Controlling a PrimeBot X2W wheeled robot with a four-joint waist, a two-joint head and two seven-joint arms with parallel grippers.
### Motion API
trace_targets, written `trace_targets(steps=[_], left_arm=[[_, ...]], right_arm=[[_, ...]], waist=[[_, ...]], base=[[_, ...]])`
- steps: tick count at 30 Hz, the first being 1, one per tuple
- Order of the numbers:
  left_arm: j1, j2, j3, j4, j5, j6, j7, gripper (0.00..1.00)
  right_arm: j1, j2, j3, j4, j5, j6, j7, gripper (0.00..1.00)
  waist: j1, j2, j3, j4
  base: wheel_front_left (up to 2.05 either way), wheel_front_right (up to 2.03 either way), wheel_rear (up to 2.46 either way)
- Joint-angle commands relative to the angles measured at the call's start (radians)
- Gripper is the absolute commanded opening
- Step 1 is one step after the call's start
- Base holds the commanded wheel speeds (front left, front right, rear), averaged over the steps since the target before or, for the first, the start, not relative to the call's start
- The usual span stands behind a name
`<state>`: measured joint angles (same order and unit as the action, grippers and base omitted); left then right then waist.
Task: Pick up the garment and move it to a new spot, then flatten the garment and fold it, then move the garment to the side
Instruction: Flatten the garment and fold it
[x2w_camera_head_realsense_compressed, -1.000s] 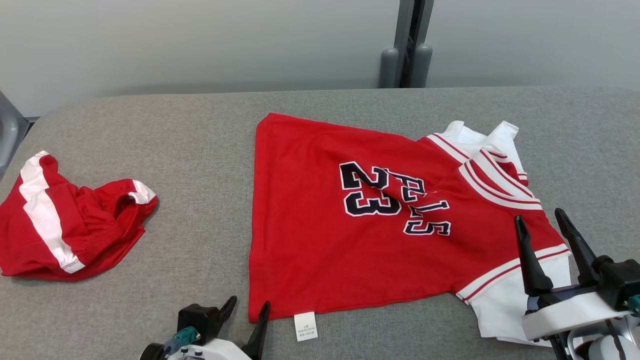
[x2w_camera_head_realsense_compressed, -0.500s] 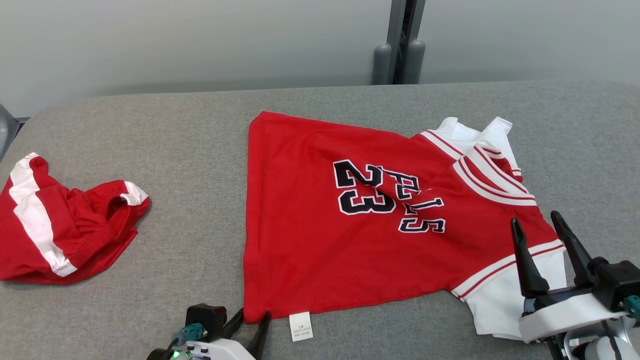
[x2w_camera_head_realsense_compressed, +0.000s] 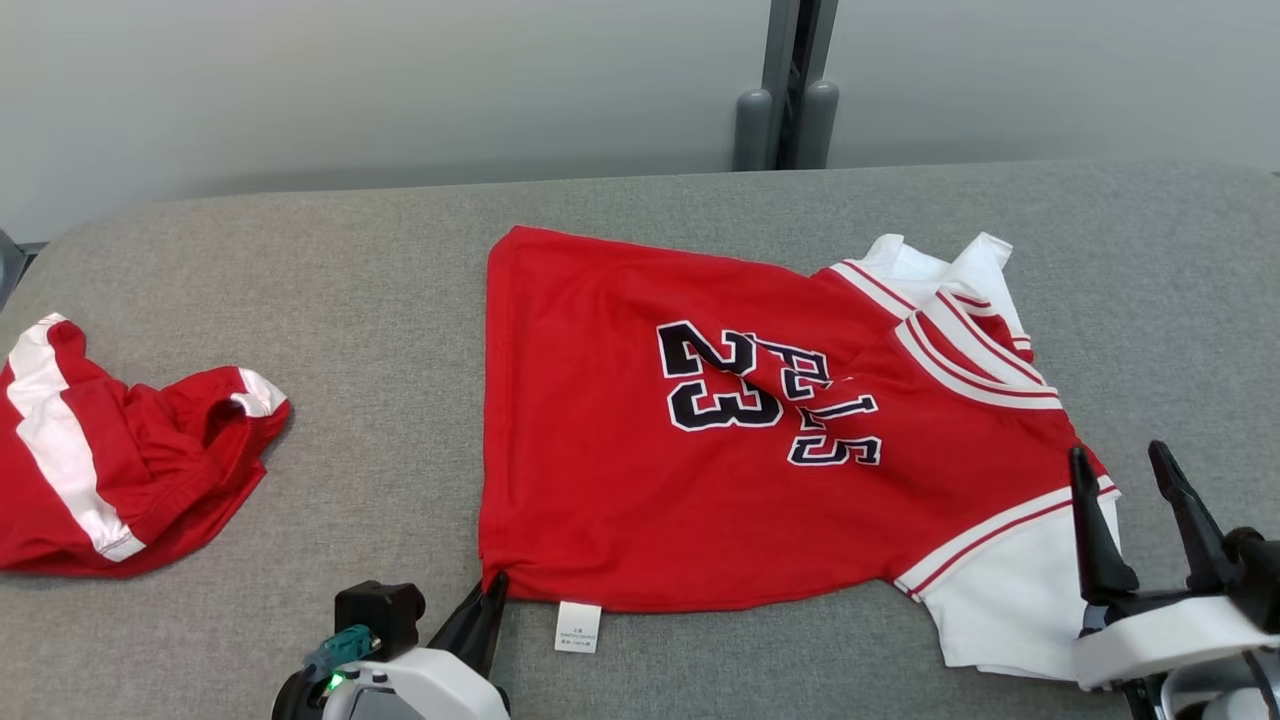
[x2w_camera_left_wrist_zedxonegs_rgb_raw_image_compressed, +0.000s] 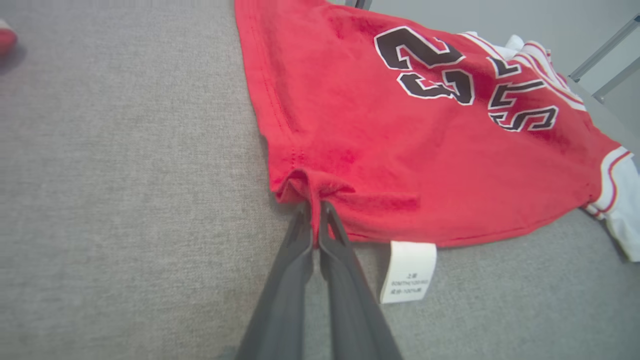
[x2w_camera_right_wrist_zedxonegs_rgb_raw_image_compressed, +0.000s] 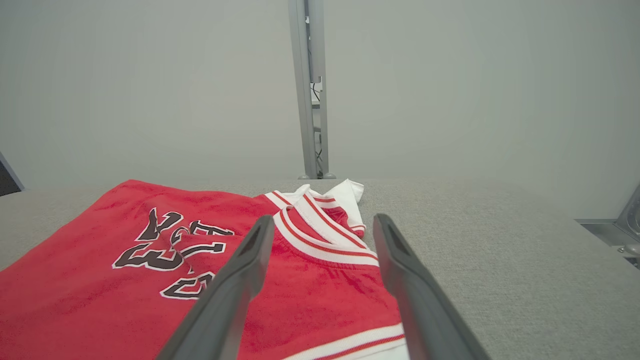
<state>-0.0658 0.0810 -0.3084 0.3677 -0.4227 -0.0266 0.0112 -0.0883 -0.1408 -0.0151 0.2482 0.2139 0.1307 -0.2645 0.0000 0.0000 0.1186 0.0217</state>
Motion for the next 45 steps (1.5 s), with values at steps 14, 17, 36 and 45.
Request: trace_targets(steps=[14, 17, 36, 45], left_arm=[[0.004, 0.002, -0.02, -0.019, -0.031, -0.014, 0.013, 0.0], [-0.002, 0.002, -0.025, -0.018, -0.037, -0.022, 0.019, 0.0], [-0.012, 0.014, -0.037, -0.013, -0.047, -0.01, 0.01, 0.0], [-0.004, 0.02, -0.04, -0.02, -0.054, -0.003, 0.01, 0.0]], right_arm=[[0.125, 0.05, -0.092, 0.097, 0.083, 0.0, 0.057, 1.0], [0.144, 0.058, -0.103, 0.124, 0.113, 0.0, 0.093, 1.0], [0.118, 0.057, -0.063, 0.239, 0.201, 0.0, 0.141, 0.11], [0.095, 0.039, -0.052, 0.201, 0.204, 0.0, 0.092, 0.0]], waist=[[0.0, 0.0, -0.002, -0.034], [0.0, 0.0, 0.001, -0.04], [0.0, 0.0, -0.002, -0.031], [0.0, 0.0, -0.004, -0.023]], base=[[0.0, 0.0, 0.0], [0.0, 0.0, 0.0], [0.0, 0.0, 0.0], [0.0, 0.0, 0.0]])
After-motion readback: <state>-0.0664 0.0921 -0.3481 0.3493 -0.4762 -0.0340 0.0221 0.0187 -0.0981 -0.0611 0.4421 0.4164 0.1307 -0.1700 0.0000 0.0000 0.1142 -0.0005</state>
